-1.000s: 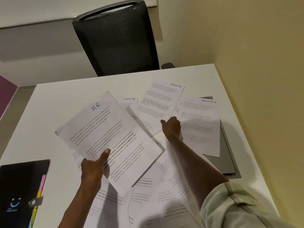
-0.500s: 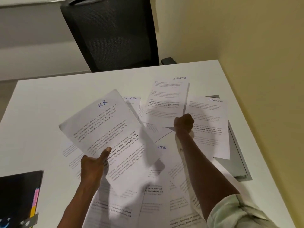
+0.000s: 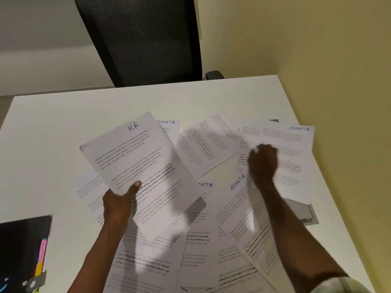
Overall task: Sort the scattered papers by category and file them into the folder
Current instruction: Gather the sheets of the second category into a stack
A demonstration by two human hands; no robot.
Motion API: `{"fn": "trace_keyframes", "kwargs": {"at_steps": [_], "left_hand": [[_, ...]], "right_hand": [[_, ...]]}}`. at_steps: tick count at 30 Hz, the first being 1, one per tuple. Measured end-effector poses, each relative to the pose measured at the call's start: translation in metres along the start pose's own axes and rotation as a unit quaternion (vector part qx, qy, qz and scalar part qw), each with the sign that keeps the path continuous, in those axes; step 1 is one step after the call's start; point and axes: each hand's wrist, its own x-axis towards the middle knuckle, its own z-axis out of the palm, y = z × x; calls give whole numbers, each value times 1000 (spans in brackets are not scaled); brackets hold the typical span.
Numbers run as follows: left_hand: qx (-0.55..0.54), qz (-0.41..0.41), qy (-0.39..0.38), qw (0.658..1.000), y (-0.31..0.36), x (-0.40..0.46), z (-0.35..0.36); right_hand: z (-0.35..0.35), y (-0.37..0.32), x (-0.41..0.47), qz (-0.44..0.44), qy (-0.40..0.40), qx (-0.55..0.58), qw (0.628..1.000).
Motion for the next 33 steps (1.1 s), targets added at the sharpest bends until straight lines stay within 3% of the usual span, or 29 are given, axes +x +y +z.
{"fn": "trace_keyframes", "kwargs": {"at_steps": [3, 6, 10, 12, 14, 17, 21, 25, 30, 33], "left_hand": [[2, 6, 0, 1000, 3, -3, 3], [6, 17, 11, 1000, 5, -5, -1], [-4, 8, 22, 1000, 0, 1, -12], [-12, -6, 21, 1000, -4, 4, -16], [-25, -12, 10, 1000, -8, 8, -17], [-29, -21, 4, 999, -9, 12, -14], [0, -11, 18, 1000, -7, 19, -11], [0, -13, 32, 999, -4, 25, -14], [-7, -14, 39, 999, -1, 29, -19], [8, -18, 49, 999, 0, 27, -24]], "right_hand": [[32, -69, -28, -51, -144, -37, 987], [67, -98, -46, -48, -238, -101, 965], [85, -99, -37, -165, -290, -139, 932], [84, -95, -28, -188, -282, -111, 934], [81, -96, -26, -148, -254, -56, 954], [75, -110, -33, -20, -219, -39, 975], [84, -125, -33, 50, -220, -102, 969], [87, -136, -18, 147, -239, -53, 958], [79, -125, -11, 176, -279, 22, 944], [73, -117, -11, 180, -281, 1, 943]]}}
